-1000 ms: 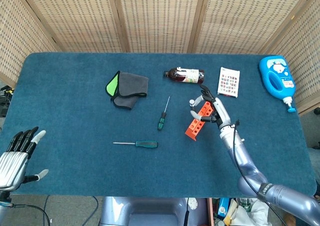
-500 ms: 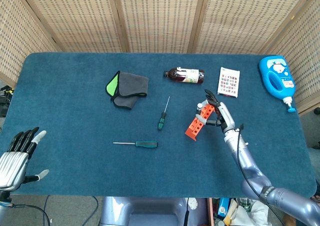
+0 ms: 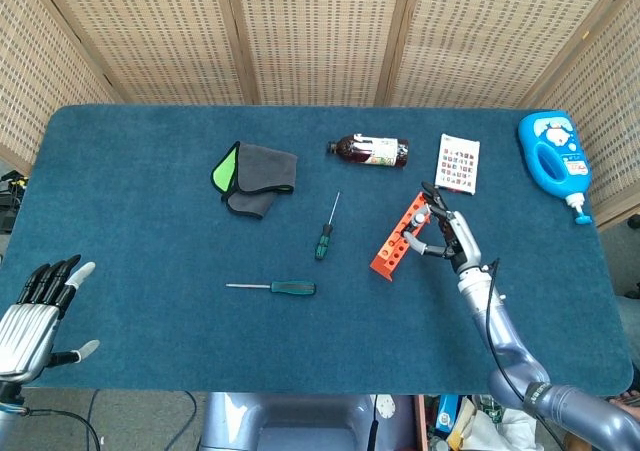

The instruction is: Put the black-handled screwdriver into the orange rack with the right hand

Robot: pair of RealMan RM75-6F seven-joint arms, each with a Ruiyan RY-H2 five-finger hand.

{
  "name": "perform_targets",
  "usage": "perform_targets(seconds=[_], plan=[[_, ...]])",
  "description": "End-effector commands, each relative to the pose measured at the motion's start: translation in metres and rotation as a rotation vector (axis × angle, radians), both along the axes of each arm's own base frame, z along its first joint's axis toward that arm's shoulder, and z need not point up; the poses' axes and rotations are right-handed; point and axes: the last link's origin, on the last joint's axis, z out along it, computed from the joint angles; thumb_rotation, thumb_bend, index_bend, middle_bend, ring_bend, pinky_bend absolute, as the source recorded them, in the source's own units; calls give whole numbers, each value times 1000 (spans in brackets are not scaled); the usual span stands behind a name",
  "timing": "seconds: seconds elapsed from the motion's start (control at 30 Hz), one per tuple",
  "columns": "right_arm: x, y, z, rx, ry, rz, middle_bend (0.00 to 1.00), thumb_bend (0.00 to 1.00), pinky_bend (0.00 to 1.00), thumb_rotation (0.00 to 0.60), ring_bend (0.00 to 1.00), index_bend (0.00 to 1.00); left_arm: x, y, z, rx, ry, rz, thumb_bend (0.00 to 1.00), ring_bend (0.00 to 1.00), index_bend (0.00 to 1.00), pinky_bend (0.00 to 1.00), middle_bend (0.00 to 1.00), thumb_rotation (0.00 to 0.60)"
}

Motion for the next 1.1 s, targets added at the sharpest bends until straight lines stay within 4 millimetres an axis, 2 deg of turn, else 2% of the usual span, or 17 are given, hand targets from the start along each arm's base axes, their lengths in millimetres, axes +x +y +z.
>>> perform_targets(seconds=[0.03,0.3,0.67,1.1], plan=[[-3,2,-1,2,-16,-9,12,356,0,600,0,651,0,0,0,1,-1,0,0,0,0,0,0,600],[-8,5,-6,16,-18,-10,12,356,0,600,0,652,1,-1,0,-2,-1,-4,0,0,0,0,0,600],[-7,0,-12,9,110,19,12,356,0,600,0,652,0,-1,0,-5,-1,-4,0,0,0,0,0,600],[2,-5,-13,39,272,58,13,357,0,600,0,652,1,0,-2,-9,1,-3,0,0,0,0,0,600]])
